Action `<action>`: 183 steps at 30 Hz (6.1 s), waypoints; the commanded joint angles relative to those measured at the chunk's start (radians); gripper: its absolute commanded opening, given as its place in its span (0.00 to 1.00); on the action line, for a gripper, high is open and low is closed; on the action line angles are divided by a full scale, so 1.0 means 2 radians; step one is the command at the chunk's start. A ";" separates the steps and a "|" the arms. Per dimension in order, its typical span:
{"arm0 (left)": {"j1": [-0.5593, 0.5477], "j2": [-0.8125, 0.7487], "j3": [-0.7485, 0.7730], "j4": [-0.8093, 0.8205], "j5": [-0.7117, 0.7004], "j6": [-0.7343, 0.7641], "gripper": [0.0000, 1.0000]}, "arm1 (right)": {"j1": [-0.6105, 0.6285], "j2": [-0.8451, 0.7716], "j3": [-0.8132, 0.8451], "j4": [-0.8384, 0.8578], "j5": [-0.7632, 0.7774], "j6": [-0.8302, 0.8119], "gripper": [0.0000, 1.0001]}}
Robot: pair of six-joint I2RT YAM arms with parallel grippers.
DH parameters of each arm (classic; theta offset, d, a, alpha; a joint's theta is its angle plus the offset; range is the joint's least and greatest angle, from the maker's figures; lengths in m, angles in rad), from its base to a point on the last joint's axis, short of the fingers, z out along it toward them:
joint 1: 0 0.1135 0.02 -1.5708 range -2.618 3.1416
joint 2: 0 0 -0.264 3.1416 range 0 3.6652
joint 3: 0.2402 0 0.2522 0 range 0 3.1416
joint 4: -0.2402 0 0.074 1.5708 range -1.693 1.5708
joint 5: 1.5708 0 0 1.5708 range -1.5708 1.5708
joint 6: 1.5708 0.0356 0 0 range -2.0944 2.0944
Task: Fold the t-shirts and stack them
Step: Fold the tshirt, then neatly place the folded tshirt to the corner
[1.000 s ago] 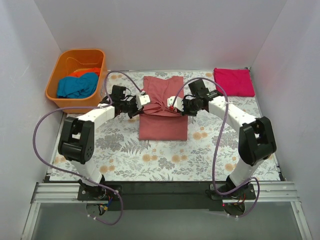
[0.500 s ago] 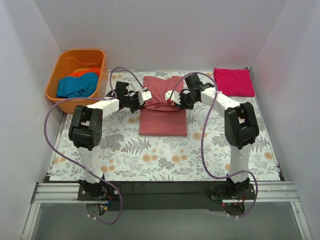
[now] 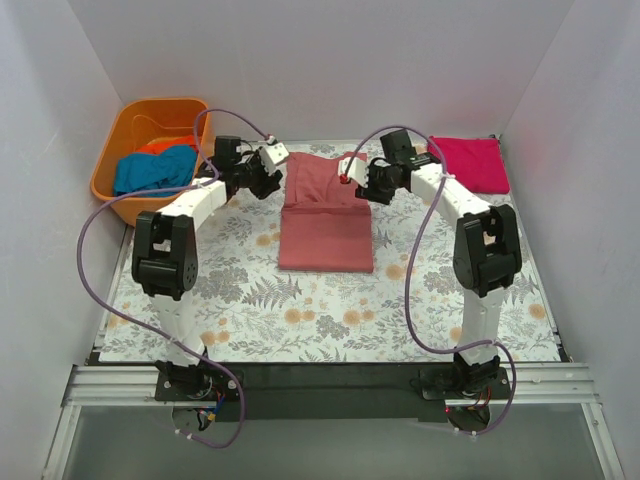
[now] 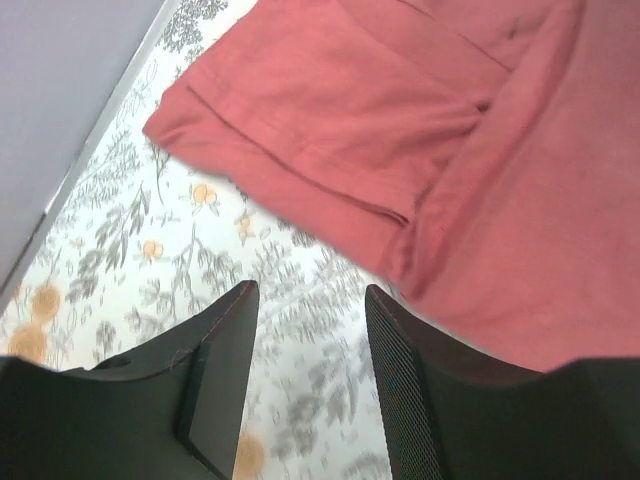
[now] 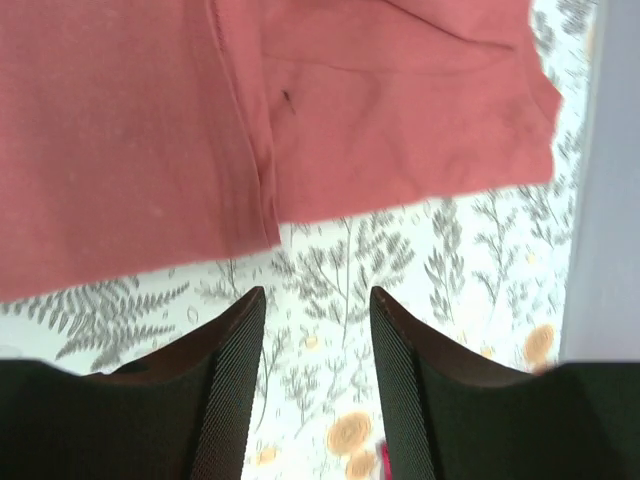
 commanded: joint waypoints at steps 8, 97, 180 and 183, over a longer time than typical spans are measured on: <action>-0.031 -0.219 -0.226 -0.047 0.074 0.035 0.46 | 0.034 -0.177 -0.124 -0.078 -0.084 0.061 0.43; -0.051 -0.265 -0.133 -0.265 0.045 0.037 0.00 | 0.077 -0.152 -0.060 -0.233 -0.084 -0.023 0.01; -0.468 -0.202 -0.307 0.113 -0.357 -0.134 0.55 | -0.173 -0.329 -0.423 0.056 -0.178 0.634 0.60; -0.478 -0.170 -0.308 0.149 -0.356 -0.122 0.52 | -0.176 -0.332 -0.436 0.066 -0.183 0.647 0.63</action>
